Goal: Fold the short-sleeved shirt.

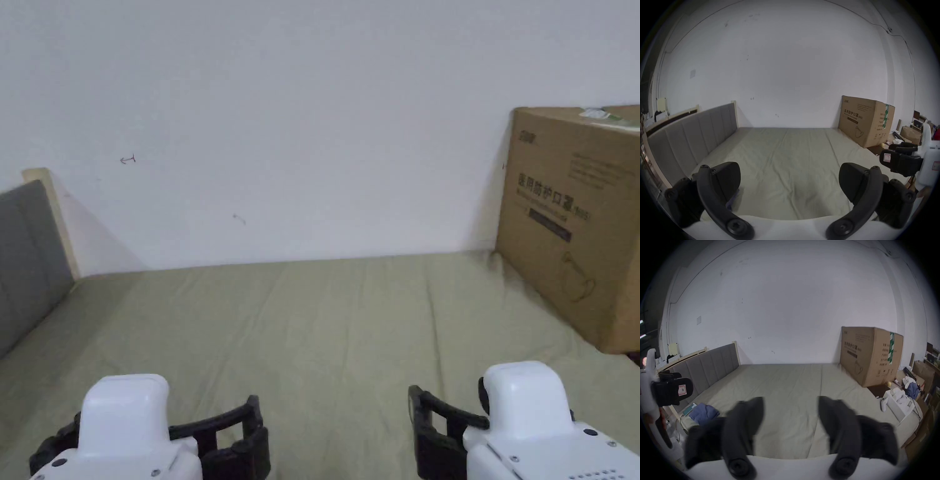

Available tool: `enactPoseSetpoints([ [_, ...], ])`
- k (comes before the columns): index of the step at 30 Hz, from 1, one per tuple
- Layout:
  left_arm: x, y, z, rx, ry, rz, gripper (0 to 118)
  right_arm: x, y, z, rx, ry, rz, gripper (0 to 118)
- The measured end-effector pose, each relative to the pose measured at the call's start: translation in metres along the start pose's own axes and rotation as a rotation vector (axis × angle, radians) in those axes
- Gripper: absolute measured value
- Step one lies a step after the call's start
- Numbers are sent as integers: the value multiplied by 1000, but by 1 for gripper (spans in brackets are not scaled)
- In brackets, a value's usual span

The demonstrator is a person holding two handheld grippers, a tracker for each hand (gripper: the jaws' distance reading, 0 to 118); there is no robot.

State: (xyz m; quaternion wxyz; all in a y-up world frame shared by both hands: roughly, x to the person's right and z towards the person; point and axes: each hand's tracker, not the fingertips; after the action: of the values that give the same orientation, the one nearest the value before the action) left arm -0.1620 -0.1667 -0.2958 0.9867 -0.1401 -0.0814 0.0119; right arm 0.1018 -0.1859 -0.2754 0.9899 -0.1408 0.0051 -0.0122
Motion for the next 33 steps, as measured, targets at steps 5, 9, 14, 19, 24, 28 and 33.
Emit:
enactPoseSetpoints([
  [5,15,10,9,75,89,-58,118,-2,15,10,84,-19,4,118],
  [9,18,13,11,84,107,-71,118,-2,23,17,109,-48,1,118],
  [14,13,25,8,39,170,64,118,2,30,17,119,-61,-5,118],
  [19,10,42,16,67,84,75,118,-1,31,18,127,-103,35,118],
  [24,19,50,20,110,101,-13,118,0,33,17,117,-81,2,118],
  [28,29,53,26,144,169,-78,118,2,33,16,105,-88,11,118],
  [33,34,54,24,145,134,-79,118,4,33,16,92,-92,8,118],
])
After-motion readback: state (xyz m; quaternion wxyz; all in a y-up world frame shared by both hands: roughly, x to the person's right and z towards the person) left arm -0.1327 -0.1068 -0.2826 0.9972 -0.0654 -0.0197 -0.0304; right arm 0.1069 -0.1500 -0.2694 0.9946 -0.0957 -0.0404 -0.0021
